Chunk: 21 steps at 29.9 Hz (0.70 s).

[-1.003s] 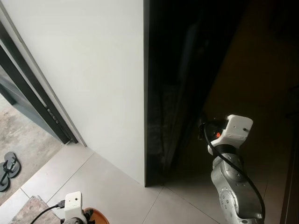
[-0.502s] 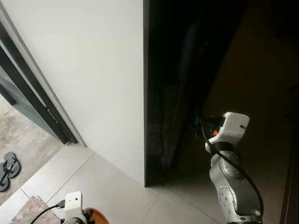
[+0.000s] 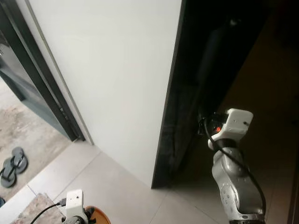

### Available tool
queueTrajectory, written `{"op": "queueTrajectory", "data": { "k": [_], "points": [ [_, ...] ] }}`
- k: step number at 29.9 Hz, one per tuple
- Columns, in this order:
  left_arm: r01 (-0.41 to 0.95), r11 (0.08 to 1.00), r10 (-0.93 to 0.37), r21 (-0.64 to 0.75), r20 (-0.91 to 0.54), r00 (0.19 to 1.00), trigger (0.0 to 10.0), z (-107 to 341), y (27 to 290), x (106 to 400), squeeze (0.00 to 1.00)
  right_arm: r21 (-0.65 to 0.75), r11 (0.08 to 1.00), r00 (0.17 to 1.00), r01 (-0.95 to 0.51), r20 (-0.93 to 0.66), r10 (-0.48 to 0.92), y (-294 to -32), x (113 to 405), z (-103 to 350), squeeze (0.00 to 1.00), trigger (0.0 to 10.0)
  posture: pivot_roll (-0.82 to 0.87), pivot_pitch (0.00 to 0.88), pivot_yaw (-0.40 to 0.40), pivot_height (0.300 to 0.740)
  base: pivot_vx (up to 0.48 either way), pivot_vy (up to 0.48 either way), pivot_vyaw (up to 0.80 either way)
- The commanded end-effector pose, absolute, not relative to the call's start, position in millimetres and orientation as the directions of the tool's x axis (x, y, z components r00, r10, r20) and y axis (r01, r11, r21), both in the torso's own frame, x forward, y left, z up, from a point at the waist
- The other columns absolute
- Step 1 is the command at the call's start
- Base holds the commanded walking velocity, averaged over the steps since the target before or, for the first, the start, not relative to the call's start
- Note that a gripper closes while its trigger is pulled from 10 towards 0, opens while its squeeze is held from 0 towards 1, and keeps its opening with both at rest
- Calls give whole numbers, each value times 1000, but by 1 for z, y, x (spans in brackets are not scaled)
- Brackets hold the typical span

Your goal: Restocking fridge

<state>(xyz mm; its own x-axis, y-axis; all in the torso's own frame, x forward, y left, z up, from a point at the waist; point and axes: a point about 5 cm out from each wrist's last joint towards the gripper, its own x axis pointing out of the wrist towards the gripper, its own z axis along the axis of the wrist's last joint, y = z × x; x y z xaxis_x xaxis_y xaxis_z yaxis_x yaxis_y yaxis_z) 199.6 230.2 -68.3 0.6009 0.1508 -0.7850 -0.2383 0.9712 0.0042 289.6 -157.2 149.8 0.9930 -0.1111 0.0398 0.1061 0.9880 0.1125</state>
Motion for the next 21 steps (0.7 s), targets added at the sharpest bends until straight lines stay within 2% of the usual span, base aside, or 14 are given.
{"op": "queueTrajectory", "data": {
  "k": [1, 10, 15, 21],
  "points": [
    [-234, 972, 135, -4, -807, 574, 10000, -73, 223, 195, 0, 102, 987, 991, 125, 32, -128, -163, 290, 149, 0, 10000, -37, 71, 14, 740, 0, 0, 0],
    [-227, 973, 115, -30, -795, 595, 10000, -71, 213, 203, 0, 105, 985, 990, 137, 27, -141, -164, 291, 148, 0, 10000, -35, 75, 14, 740, 0, 0, 0],
    [-221, 974, 99, -41, -803, 587, 10000, -74, 198, 202, 0, 106, 981, 985, 165, 25, -168, -170, 291, 148, 0, 10000, -30, 79, 14, 740, 0, 0, 0],
    [-232, 972, 100, -47, -806, 583, 10000, -75, 200, 200, 0, 108, 979, 985, 172, 13, -175, -168, 293, 146, 0, 10000, -27, 82, 13, 740, 0, 0, 0]
  ]
}}
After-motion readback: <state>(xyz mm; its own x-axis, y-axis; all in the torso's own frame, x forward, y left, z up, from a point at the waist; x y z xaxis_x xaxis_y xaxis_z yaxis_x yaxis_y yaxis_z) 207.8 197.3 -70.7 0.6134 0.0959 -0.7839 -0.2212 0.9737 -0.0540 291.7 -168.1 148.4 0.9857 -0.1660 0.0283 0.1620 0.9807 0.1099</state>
